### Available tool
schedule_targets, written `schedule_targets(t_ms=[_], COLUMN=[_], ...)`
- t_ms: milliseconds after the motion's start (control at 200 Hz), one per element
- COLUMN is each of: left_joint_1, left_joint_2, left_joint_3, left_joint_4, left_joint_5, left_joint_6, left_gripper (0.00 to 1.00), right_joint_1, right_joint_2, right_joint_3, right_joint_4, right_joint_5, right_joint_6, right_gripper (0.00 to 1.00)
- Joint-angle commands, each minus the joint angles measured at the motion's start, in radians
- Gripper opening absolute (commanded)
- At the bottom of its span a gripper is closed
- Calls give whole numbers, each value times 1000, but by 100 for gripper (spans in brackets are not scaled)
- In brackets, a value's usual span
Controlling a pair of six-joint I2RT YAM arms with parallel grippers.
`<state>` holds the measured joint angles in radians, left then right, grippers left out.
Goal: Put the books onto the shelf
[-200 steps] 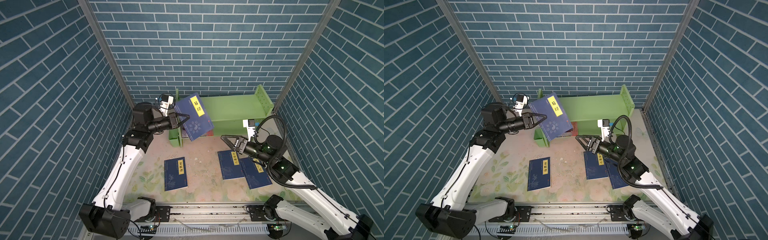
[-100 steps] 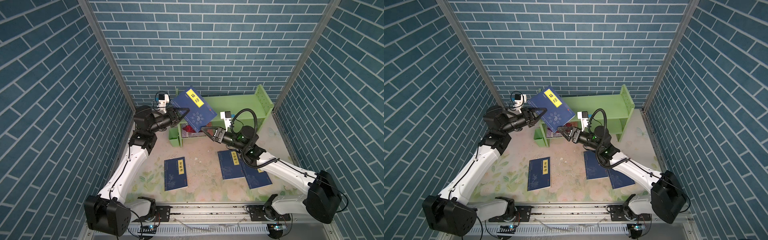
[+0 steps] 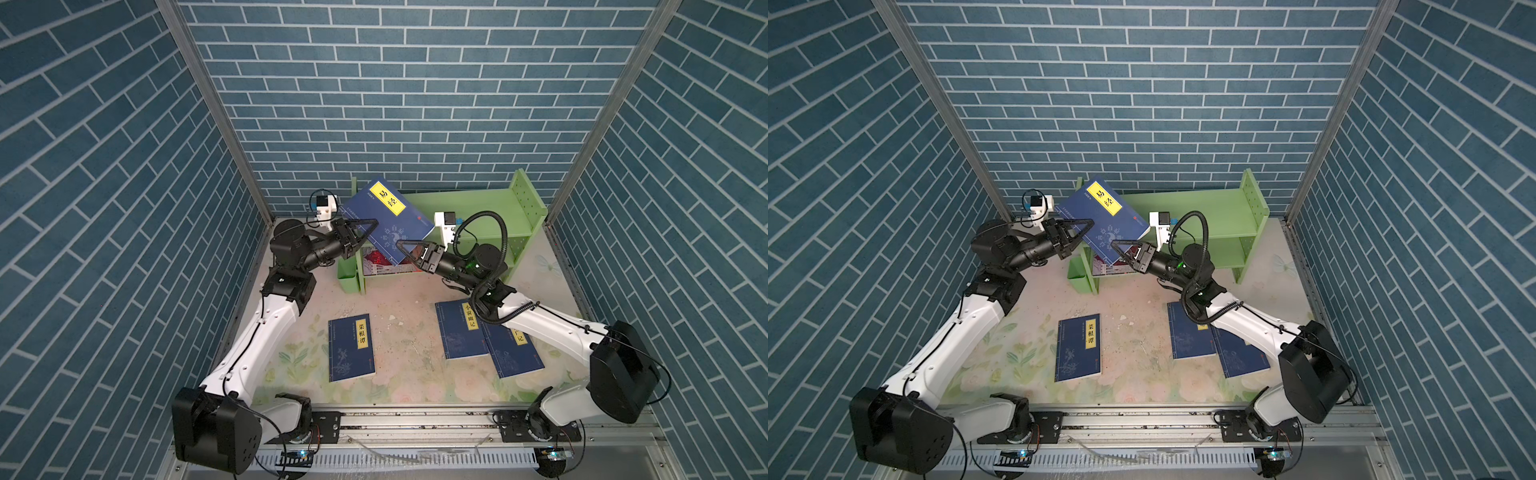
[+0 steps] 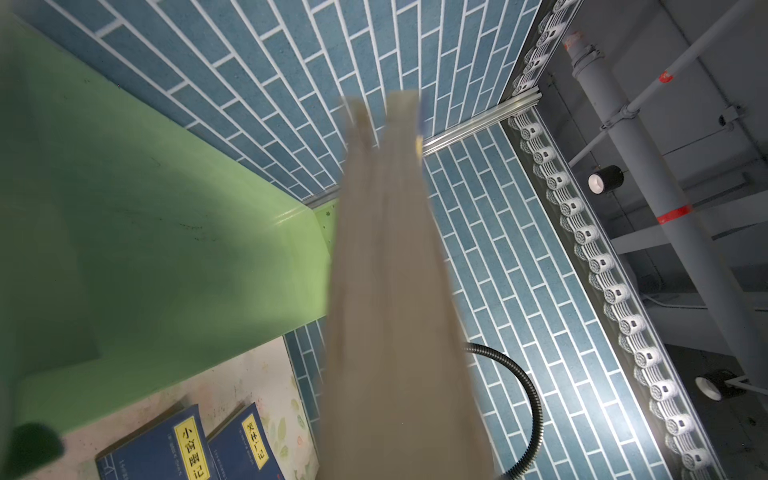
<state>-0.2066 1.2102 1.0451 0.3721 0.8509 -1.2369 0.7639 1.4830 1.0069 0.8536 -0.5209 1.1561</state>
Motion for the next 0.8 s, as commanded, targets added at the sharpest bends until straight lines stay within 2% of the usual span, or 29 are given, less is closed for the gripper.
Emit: schedule_targets(t_ms=[0, 115, 210, 275, 300, 380, 485, 660, 725, 795], left_joint_1=[-7, -5, 16, 76, 106, 180, 200, 192, 167, 121], left_joint_2=[-38, -63, -97, -128, -138, -148, -143, -161, -164, -168], left_joint_3=[-21, -16, 14, -17, -42, -99, -68, -25, 8, 40], left_joint_4=[26, -51, -286, -329, -296, -181, -292, -289, -286, -354], left_joint_5=[62, 140, 217, 259, 282, 381, 467, 550, 601, 644], left_joint_6=[30, 126, 363, 436, 418, 337, 396, 377, 359, 389], left_gripper=[14, 53, 76, 78, 78, 78, 78, 80, 82, 82], right_joint_1=[-17, -60, -116, -148, -160, -173, -185, -189, -189, -189], right_joint_2=[-5, -56, -149, -230, -265, -334, -390, -430, -420, -406], right_joint_3=[38, 14, 5, 30, 56, 124, 195, 251, 275, 285], right_joint_4=[36, -38, -210, -467, -631, -966, -1226, -1426, -1482, -1493], right_joint_5=[-49, -110, -210, -276, -291, -340, -426, -520, -530, -556], right_joint_6=[-13, -17, -77, -208, -288, -492, -627, -733, -764, -773], right_gripper=[0, 0, 0, 0, 0, 0, 0, 0, 0, 0])
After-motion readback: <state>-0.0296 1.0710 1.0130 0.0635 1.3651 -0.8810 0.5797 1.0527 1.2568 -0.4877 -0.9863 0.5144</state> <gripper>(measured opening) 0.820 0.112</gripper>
